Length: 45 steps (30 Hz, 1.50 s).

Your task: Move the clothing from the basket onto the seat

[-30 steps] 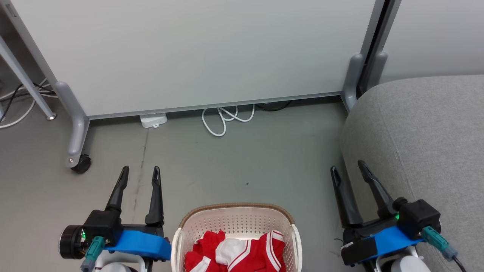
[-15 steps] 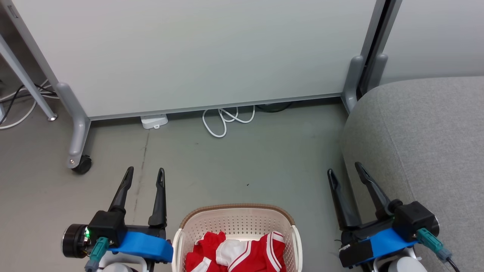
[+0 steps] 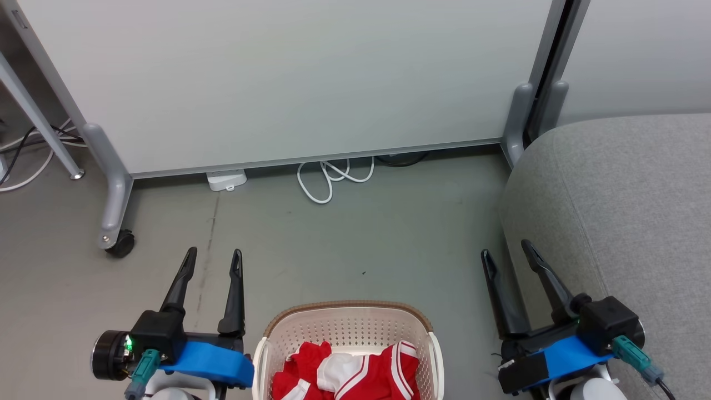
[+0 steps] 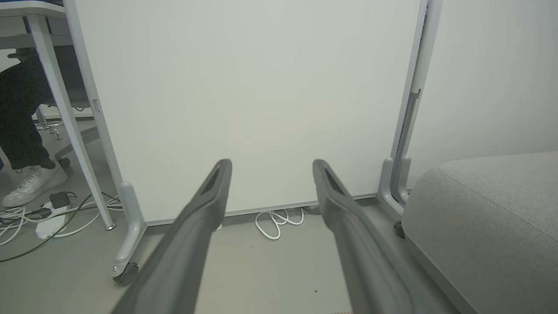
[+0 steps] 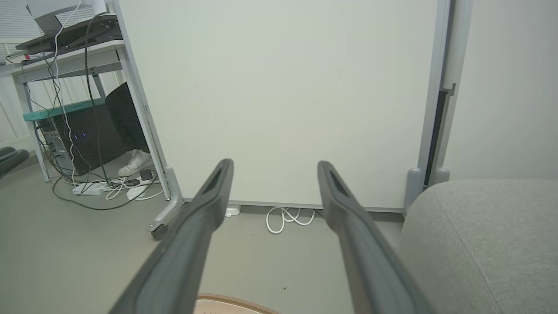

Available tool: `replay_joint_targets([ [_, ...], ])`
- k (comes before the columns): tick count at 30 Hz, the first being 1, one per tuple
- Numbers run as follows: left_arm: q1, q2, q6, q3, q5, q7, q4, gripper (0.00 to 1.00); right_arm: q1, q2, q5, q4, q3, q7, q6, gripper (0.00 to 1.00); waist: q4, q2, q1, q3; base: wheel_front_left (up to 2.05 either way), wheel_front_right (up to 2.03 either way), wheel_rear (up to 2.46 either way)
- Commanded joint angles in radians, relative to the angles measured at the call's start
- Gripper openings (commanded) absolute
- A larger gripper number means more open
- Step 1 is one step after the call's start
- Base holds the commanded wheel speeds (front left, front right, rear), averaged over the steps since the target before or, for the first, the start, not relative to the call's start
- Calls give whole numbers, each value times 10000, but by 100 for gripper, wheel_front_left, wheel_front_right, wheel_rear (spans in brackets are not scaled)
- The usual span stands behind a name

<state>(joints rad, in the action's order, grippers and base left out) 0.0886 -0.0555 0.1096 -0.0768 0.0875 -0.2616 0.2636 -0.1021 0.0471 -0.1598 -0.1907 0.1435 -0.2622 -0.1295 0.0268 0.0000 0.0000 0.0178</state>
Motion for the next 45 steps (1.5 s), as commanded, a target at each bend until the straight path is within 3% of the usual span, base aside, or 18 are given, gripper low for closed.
replay_joint_targets([
  [1,132,12,42,36,-54,-52,33,100,-93,59,44,-21,-17,-42,-22,100,-3,0,0,11,0,0,0],
  [10,625,-231,145,-343,-276,-52,537,100,-241,59,224,88,10,-40,-22,100,-195,0,0,248,0,0,0],
  [18,1629,-695,227,-1236,-266,-51,1358,100,-706,56,423,324,-4,-40,-20,100,-579,0,0,1061,0,0,0],
  [33,3765,-1610,208,-4111,458,-41,3089,100,-1993,50,820,798,148,-40,-14,100,-1187,0,0,3259,0,0,0],
  [45,5397,-1840,209,-6911,992,-41,5049,100,-2952,50,1048,1090,432,-40,-14,100,-1487,0,0,4950,0,0,0],
])
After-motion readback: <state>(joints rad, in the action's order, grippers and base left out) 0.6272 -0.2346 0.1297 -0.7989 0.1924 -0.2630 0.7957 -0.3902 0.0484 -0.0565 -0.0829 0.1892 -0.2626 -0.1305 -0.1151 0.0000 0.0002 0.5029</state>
